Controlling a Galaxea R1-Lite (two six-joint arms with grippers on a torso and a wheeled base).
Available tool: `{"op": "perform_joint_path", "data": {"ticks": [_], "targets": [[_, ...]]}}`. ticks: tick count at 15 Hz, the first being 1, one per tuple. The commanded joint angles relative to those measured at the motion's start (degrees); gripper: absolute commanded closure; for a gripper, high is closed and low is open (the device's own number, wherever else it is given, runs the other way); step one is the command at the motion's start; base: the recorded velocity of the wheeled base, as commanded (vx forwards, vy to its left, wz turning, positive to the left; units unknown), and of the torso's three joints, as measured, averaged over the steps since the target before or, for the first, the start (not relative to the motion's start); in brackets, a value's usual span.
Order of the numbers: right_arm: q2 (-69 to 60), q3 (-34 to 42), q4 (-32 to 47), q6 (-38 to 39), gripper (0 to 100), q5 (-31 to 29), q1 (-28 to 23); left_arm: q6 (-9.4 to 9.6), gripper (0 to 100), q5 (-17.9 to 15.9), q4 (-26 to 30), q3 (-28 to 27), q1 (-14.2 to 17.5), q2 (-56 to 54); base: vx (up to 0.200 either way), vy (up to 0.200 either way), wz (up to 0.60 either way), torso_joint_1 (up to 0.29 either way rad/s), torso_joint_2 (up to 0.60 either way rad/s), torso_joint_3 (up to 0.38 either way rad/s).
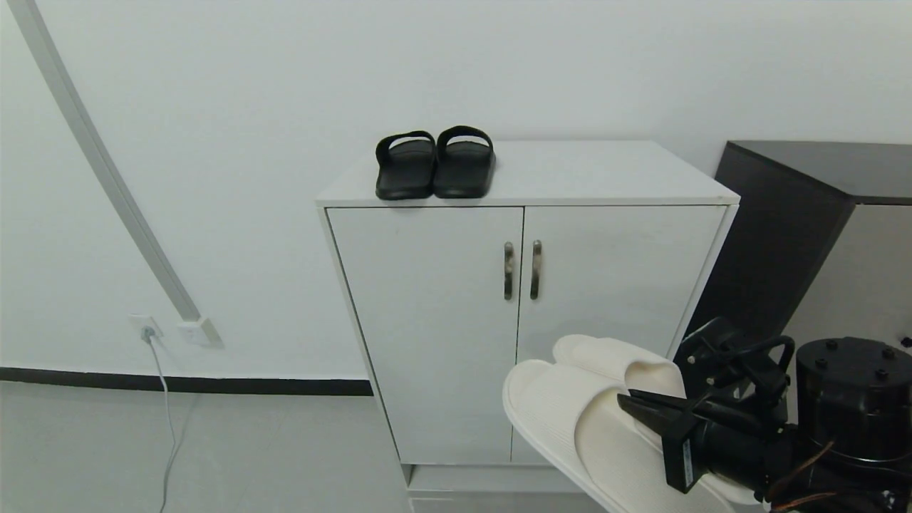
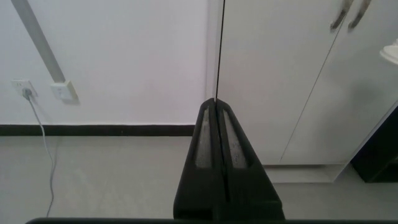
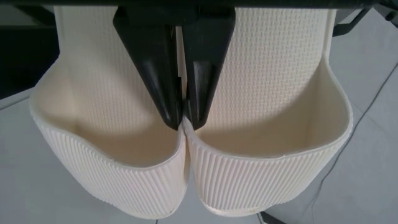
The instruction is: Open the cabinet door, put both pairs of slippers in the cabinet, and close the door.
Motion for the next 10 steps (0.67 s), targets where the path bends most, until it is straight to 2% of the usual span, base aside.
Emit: {"op": "perform_joint_path", "data": {"ticks": [1,6,10], "targets": [[0.3,0.1,0.0,0.0,100,0.0,0.0,-0.02,100,0.0,0.0,0.0,0.0,0.0,0.000,0.000,0.00,-0.144,0.48,0.339],[0.4,0.2,0.0,0.0,100,0.1,0.0,-0.02,100,0.0,0.0,0.0,0.1,0.0,0.000,0.000,0.00,-0.120,0.46,0.347],[0.4,0.3,0.0,0.0,100,0.1,0.1,-0.02,100,0.0,0.0,0.0,0.0,0.0,0.000,0.000,0.00,-0.063,0.44,0.379]]}}
